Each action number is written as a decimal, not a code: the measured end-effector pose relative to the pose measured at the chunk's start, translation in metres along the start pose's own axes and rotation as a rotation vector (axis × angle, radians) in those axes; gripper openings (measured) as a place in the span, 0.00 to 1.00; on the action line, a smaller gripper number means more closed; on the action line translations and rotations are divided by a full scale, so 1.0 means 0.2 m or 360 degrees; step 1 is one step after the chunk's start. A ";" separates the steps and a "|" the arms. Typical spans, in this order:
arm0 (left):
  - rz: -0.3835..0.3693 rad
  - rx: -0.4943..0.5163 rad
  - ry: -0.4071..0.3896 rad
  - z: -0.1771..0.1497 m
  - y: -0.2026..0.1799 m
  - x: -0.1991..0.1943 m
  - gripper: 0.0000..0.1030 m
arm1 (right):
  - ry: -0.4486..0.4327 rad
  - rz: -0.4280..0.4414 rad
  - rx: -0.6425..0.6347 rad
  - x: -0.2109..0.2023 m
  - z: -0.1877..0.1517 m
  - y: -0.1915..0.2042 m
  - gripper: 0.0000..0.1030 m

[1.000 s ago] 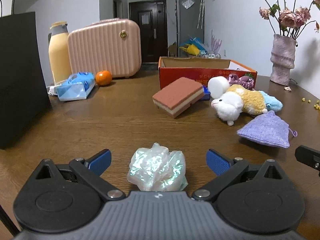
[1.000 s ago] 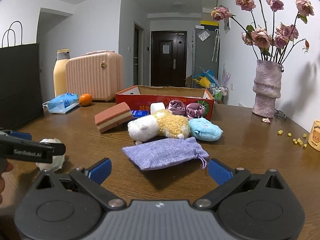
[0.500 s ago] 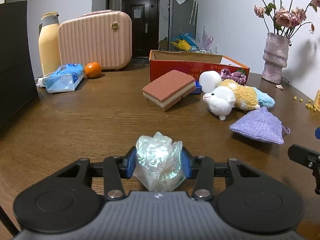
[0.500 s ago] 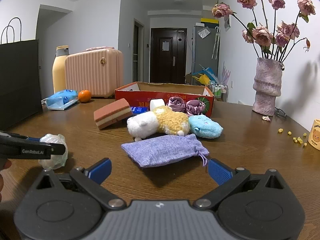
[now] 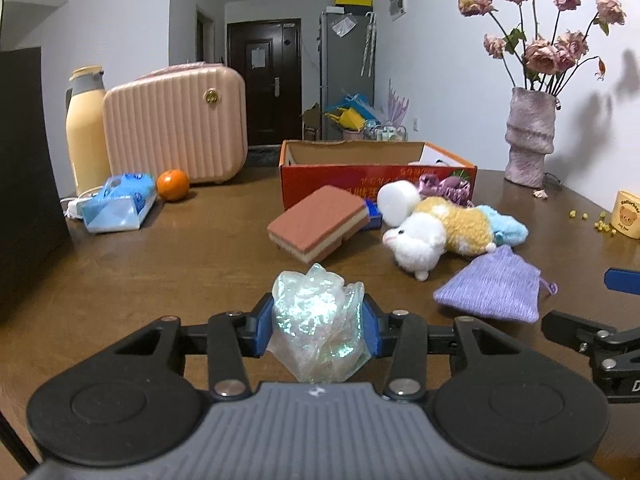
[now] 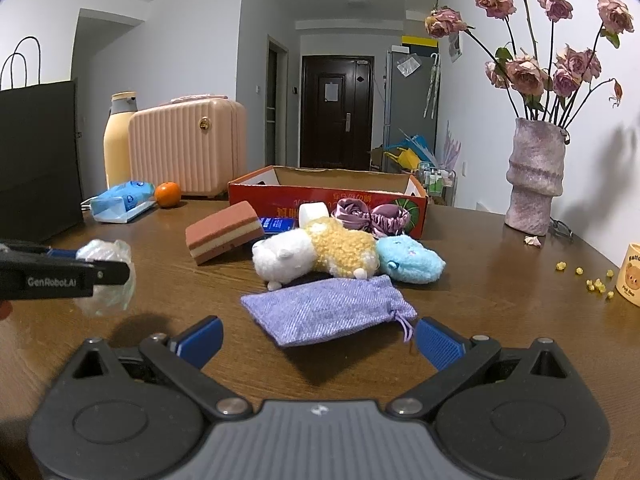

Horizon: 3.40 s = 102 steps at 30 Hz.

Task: Organize soft objects
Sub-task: 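Lift the plastic bag off the table with the left gripper, then grasp the lavender drawstring pouch with the right gripper while the left holds the bag, then carry the plastic bag and lavender pouch toward the cardboard box with both grippers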

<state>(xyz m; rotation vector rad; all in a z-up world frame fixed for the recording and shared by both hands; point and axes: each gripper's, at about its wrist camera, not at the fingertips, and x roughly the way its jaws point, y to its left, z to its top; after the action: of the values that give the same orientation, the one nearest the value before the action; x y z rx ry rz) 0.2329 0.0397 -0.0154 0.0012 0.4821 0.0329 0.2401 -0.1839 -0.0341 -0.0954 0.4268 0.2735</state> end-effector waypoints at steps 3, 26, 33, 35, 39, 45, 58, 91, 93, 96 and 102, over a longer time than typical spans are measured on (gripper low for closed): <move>-0.0009 0.0010 -0.0008 0.03 -0.01 0.01 0.43 | 0.0006 -0.0011 -0.0021 0.02 0.02 0.00 1.00; -0.0053 0.0017 -0.0014 0.22 0.00 0.31 0.43 | 0.0150 -0.0022 -0.0045 0.35 0.21 -0.06 1.00; 0.0010 -0.0018 -0.0019 0.22 0.08 0.36 0.43 | 0.0232 -0.0007 0.0004 0.49 0.23 -0.07 1.00; 0.0011 -0.0024 -0.0014 0.22 0.09 0.36 0.43 | 0.0270 -0.0007 0.0006 0.53 0.23 -0.07 1.00; 0.0015 -0.0007 -0.0013 0.21 0.08 0.36 0.44 | 0.0358 -0.0002 0.0021 0.62 0.20 -0.08 1.00; 0.0010 -0.0007 0.0000 0.21 0.08 0.36 0.44 | 0.0444 0.0021 0.0074 0.69 0.15 -0.10 1.00; 0.0006 -0.0003 0.0008 0.19 0.07 0.36 0.44 | 0.0410 0.0053 0.0012 0.67 0.12 -0.08 0.91; 0.0029 -0.0049 -0.0019 0.19 0.10 0.33 0.44 | -0.0088 0.0071 0.0239 0.31 0.19 -0.25 0.38; 0.0034 -0.0053 -0.0021 0.19 0.10 0.33 0.44 | -0.0108 0.0074 0.0242 0.30 0.20 -0.25 0.38; 0.0028 -0.0069 -0.0036 0.19 0.11 0.33 0.44 | -0.0129 0.0075 0.0232 0.29 0.20 -0.25 0.38; 0.0025 -0.0080 -0.0053 0.20 0.10 0.32 0.44 | -0.0170 0.0080 0.0221 0.28 0.21 -0.25 0.38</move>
<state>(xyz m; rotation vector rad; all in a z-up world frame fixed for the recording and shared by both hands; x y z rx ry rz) 0.3079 0.0627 -0.0105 -0.0439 0.4477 0.0604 0.3189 -0.2124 -0.0182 0.0655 0.3413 0.2963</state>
